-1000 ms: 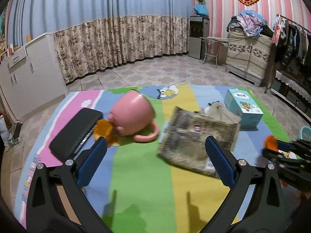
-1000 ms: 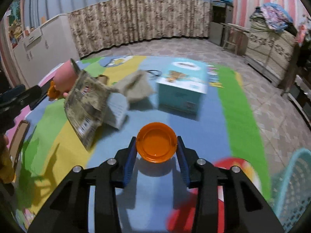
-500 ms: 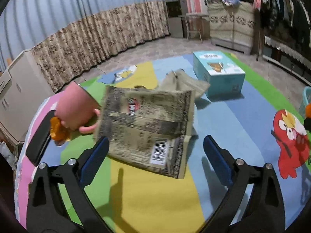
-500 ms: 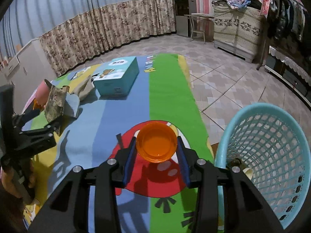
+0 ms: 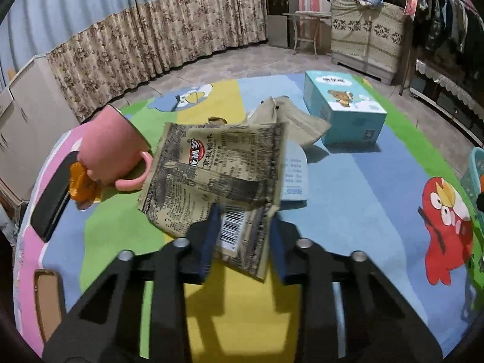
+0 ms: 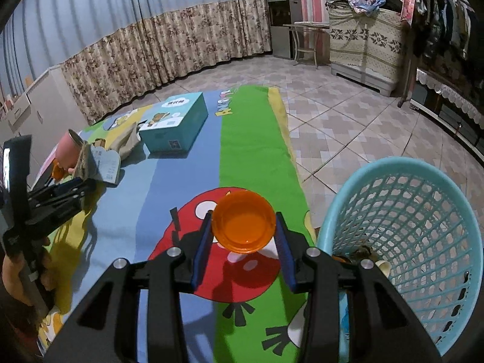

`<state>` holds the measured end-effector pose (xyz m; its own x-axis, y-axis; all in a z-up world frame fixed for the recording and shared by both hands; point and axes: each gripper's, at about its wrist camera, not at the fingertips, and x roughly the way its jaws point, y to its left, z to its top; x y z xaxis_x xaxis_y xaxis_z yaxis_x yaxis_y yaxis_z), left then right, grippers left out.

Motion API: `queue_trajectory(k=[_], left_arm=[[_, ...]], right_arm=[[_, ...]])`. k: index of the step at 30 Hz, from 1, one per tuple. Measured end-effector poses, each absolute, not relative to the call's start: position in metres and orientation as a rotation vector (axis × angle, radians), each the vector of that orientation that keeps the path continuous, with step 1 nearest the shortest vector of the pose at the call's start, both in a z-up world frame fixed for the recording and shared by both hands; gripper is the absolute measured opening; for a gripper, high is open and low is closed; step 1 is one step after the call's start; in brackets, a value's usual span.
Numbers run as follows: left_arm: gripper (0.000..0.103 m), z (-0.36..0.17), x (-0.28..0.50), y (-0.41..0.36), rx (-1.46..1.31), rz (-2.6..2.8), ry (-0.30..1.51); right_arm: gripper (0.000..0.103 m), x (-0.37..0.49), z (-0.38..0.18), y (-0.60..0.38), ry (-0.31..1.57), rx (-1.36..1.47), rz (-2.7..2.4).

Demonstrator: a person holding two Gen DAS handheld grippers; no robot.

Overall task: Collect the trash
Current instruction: 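Carry the cup and packet over the basket and open both tools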

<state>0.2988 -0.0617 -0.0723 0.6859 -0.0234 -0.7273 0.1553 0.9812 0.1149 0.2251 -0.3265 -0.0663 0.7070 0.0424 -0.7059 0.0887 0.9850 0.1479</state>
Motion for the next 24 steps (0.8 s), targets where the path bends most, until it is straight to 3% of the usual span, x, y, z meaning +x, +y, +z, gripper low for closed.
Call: queue_trajectory(k=[3,11,24], left_arm=[[0.012,-0.063,0.291,-0.056,0.139,-0.107,0.801],[0.002,-0.022,0.259,-0.031,0.088,-0.1,0.744],[0.001,0.057,0.199,-0.082,0.159,-0.226,0.576]], right_arm=[[0.04,0.221,-0.065,-0.33,0.775,0.19,-0.023],[0.04,0.201,-0.052,-0.342,0.731,0.192,-0.03],[0.04,0.151,-0.028,-0.386,0.647,0.187,-0.125]])
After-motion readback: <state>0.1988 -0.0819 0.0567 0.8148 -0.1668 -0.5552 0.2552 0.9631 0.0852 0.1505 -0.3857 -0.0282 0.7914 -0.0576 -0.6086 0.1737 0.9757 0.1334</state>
